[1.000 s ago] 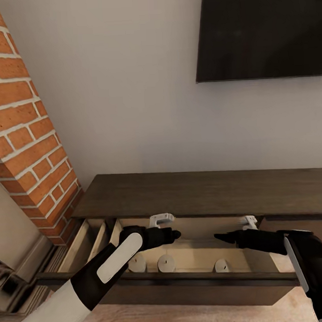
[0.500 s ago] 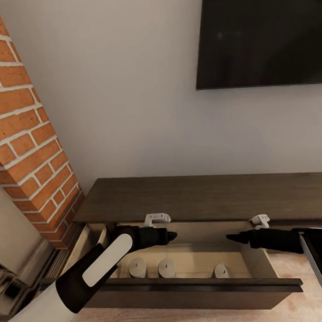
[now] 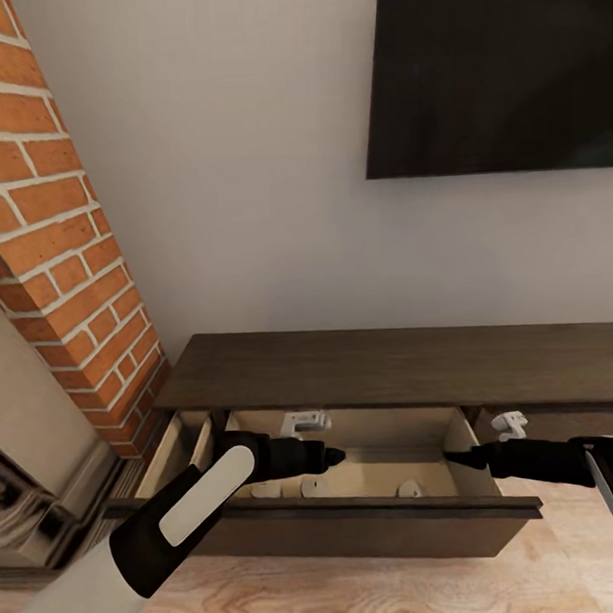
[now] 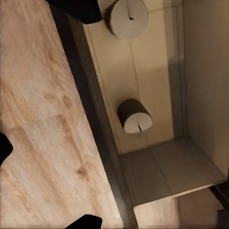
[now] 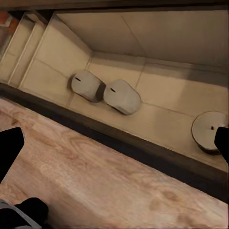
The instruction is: Place each of the two pumpkins and all three candles from the living room inside a cabinet in the living room (use any cabinet), then make sure every cabinet is closed, and position the cauldron so it is next to a table in the living room.
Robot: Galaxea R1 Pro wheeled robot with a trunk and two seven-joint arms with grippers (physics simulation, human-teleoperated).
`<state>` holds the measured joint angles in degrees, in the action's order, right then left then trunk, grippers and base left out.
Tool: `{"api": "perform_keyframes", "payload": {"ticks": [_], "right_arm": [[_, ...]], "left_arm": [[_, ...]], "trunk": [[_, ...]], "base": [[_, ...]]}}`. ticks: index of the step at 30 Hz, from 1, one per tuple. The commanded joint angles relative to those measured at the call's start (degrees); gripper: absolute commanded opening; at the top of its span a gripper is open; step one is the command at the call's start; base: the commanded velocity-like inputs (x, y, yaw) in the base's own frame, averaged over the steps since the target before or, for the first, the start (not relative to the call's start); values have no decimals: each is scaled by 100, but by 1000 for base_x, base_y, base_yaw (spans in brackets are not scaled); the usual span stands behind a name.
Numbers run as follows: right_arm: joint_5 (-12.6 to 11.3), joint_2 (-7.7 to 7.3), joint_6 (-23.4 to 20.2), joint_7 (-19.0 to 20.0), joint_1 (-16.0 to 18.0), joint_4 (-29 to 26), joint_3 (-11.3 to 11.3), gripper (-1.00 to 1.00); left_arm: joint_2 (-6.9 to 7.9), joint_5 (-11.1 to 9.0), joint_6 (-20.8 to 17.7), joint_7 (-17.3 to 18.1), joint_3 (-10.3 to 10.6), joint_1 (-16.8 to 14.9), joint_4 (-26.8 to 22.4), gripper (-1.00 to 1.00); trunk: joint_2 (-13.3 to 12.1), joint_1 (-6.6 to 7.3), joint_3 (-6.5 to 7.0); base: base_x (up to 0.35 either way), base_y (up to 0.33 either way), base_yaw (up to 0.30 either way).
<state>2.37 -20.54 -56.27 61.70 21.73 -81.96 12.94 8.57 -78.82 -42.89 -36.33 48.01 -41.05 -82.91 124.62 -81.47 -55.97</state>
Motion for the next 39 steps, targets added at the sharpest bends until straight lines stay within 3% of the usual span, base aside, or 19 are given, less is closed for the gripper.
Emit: {"api": "perform_keyframes", "payload": {"ticks": [1, 4, 7, 11, 14, 15, 16, 21, 24, 28, 29, 31, 32, 34, 35, 36, 37, 39], "right_arm": [[2, -4, 1, 0, -14, -1, -1, 100], [2, -10, 2, 2, -55, -3, -16, 100], [19, -14, 12, 0, -208, -10, -226, 100], [38, -19, 32, 0, -342, 3, -541, 100], [305, -13, 47, 0, -468, 80, -826, 100], [492, -11, 51, -3, -494, 158, -1055, 100], [597, -8, 56, -5, -503, 246, -1198, 100], [827, -1, 331, -12, -519, 910, -1786, 100], [912, 2, 503, -54, -520, 1208, -1887, 100], [1422, 26, 626, -143, -521, 1609, -1928, 100], [1629, 38, 667, -168, -521, 1781, -1930, 100], [1781, 50, 893, -185, -521, 2010, -1922, 100], [1801, 54, 992, -192, -521, 2063, -1920, 100], [1826, 123, 1585, -357, -521, 2295, -1913, 100], [1825, 195, 1774, -504, -521, 2370, -1909, 100], [1825, 397, 2062, -938, -521, 2513, -1901, 100], [1826, 527, 2222, -1240, -521, 2588, -1894, 100], [1828, 823, 2746, -1999, -521, 2785, -1887, 100]], "left_arm": [[-2, -2, -4, 1, 3, 0, 4, 100], [-4, -6, -60, 3, 70, 0, 17, 100], [-18, -9, -98, 3, 395, 0, 15, 100], [-25, -52, -99, 9, 545, 0, 22, 100], [-19, -151, -60, 19, 1077, 6, 118, 100], [-30, -198, -38, 24, 1373, 7, 211, 100], [-46, -219, -24, 26, 1537, 8, 263, 100], [-105, -242, 30, 29, 2124, 9, 653, 100], [-114, -246, 157, 30, 2354, 16, 981, 100], [-129, -247, 607, 30, 2847, 25, 1503, 100], [-181, -243, 851, 30, 3066, 26, 1716, 100], [-293, -236, 1270, 30, 3322, 26, 2137, 100], [-330, -235, 1385, 30, 3378, 26, 2268, 100], [-556, -232, 1947, 35, 3594, 26, 3061, 100], [-645, -231, 2107, 40, 3638, 26, 3367, 100], [-817, -236, 2345, 110, 3684, 28, 3938, 100], [-901, -237, 2482, 227, 3696, 31, 4228, 100], [-1069, -229, 2954, 696, 3709, 39, 4900, 100]], "trunk": [[-42, 23, 18], [-162, 88, 72], [-282, 154, 126], [-362, 198, 162], [-362, 198, 162], [-362, 198, 162], [-362, 198, 162], [-362, 198, 162], [-362, 198, 162], [-362, 198, 162], [-362, 198, 162], [-362, 198, 162], [-362, 198, 162], [-362, 198, 162], [-362, 198, 162], [-362, 198, 162], [-362, 198, 162], [-362, 198, 162]], "base": [[-332, 0, 0], [-299, 0, 0], [-66, 0, 0], [-14, 0, 0], [-2, 0, 0], [0, 0, 0], [0, 0, 0], [0, 0, 0], [0, 0, 0], [0, 0, 0], [0, 0, 0], [0, 0, 0], [0, 0, 0], [0, 0, 0], [0, 0, 0], [0, 0, 0], [0, 0, 0], [0, 0, 0]]}}
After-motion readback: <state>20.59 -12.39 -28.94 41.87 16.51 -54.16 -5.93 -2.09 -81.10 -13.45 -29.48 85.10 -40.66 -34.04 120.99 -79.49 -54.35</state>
